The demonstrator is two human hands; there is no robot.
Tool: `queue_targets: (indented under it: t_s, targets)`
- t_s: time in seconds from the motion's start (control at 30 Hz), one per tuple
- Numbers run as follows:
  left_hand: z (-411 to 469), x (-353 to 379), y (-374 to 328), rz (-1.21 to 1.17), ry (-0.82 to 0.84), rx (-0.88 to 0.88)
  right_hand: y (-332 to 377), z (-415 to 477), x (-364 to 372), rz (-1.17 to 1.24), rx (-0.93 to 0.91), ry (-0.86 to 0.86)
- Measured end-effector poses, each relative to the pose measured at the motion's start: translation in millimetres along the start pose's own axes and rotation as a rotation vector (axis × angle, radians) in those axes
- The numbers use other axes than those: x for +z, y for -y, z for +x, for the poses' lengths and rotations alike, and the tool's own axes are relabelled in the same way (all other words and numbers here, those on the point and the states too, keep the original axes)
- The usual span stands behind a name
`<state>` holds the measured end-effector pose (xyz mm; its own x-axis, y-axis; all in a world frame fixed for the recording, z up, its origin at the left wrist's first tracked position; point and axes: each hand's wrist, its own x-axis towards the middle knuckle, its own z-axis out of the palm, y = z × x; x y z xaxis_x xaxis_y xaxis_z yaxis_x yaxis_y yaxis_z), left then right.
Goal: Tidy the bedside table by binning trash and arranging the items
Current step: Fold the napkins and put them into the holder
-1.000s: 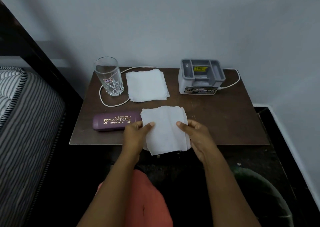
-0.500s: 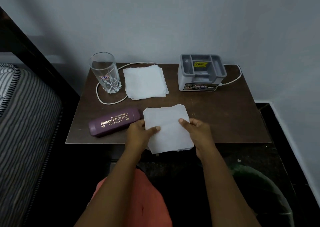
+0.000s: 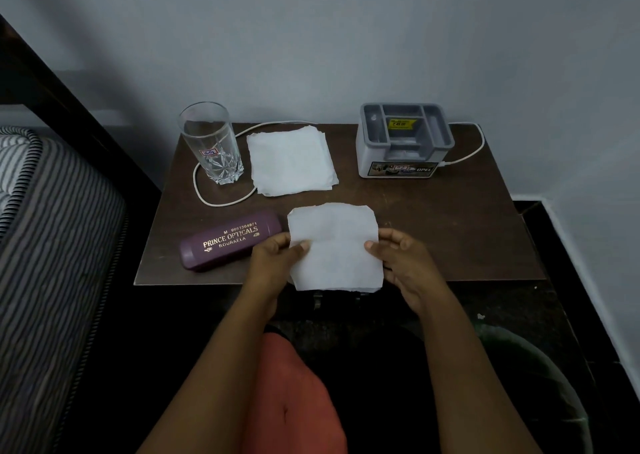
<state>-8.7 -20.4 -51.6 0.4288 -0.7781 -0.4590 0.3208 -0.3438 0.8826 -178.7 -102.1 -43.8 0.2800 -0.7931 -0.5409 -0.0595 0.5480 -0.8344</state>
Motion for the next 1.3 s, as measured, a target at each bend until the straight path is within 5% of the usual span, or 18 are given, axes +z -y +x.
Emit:
queue_targets:
  t_s: [0.67,0.93,1.1,1.3]
  targets:
    - [-5,-6,-22,-0.369,0.164,-0.213,5,1,3,-0.179,-0.288,0.045]
    - [-11,3,-14,-0.061,0.106,-0.139,13,-5,3,-0.079,-0.229,0.079]
    - [-12,5,-18,-0.085,0.078,-0.098,18,-5,7,0.197,0.089,0.009]
    - [-19,-2,-29,0.106,0.213,-0.015,42,-12,4,-0.196,-0.114,0.171]
